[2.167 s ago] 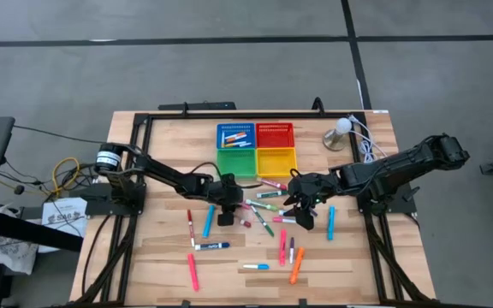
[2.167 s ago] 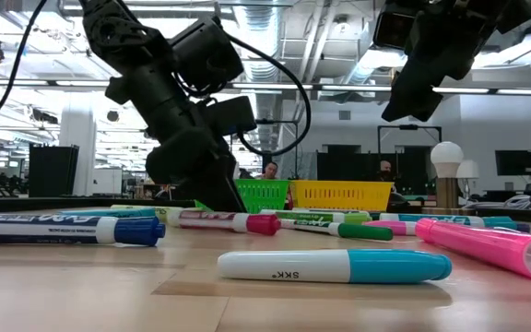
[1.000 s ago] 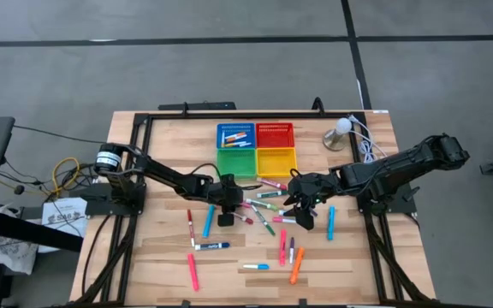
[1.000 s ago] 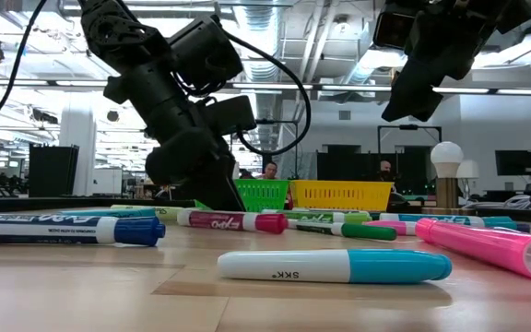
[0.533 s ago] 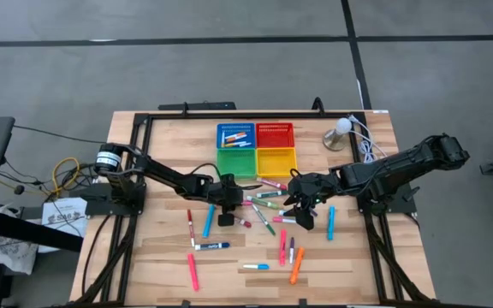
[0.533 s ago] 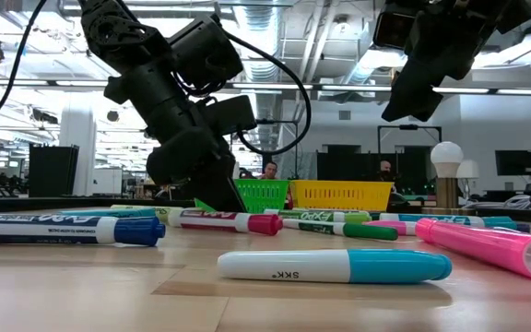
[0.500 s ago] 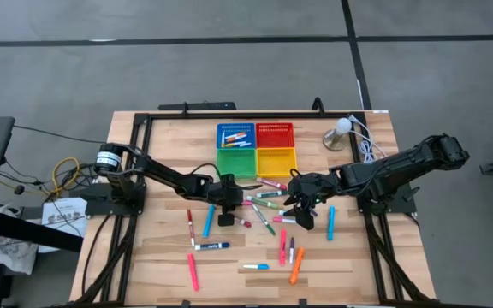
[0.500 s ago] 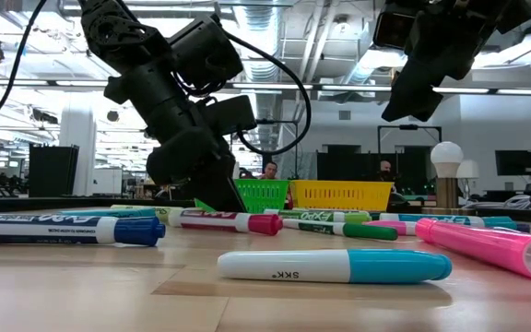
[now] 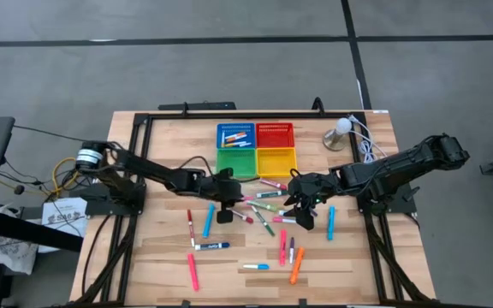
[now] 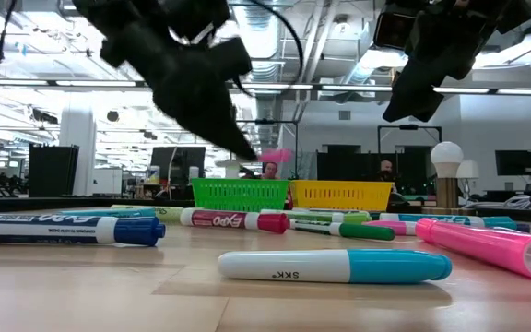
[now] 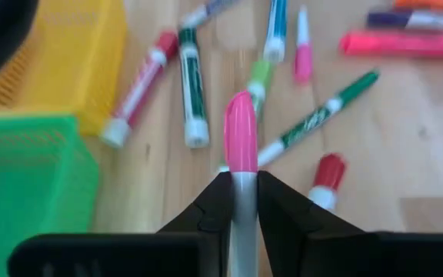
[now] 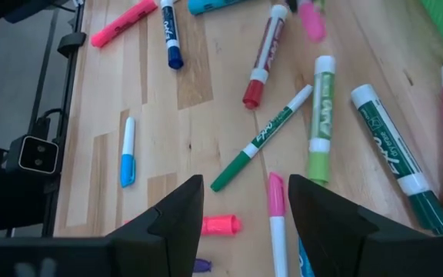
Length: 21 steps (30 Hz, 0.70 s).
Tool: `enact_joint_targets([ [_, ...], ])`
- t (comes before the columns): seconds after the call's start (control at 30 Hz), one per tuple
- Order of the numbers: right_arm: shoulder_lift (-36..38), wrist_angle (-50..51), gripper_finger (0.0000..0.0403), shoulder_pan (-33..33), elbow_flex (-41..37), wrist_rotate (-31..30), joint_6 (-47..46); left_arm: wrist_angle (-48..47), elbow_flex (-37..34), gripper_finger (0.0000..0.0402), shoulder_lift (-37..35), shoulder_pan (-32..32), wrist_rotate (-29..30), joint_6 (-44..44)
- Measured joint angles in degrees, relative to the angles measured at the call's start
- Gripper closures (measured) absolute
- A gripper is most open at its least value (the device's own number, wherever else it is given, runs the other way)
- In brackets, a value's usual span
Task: Pick & Place Markers
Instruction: Put the top small pink marker into the blue bin
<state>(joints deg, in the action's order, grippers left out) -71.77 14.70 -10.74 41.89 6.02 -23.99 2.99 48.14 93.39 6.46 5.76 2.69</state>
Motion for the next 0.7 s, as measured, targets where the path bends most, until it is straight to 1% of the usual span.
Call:
enact_joint_targets([
  [0.17,0.0,-0.1,0.0221,0.0,0.0,0.0,0.0,-1.4,0.0,0.0347,-8.7,0.0,0.9,-0.2],
  [0.33,0.0,-0.2,0.0221,0.0,0.0,0.0,0.0,-1.0,0.0,0.0346,-15.8,-0.3,5.9,-0.1],
  [0.47,0.0,-0.2,0.0221,0.0,0.0,0.0,0.0,-0.8,0.0,0.0346,-19.6,-2.0,10.5,0.0],
  [0.7,0.0,-0.4,0.0221,0.0,0.0,0.0,0.0,2.9,0.0,0.0346,-23.8,-8.2,11.5,0.6],
])
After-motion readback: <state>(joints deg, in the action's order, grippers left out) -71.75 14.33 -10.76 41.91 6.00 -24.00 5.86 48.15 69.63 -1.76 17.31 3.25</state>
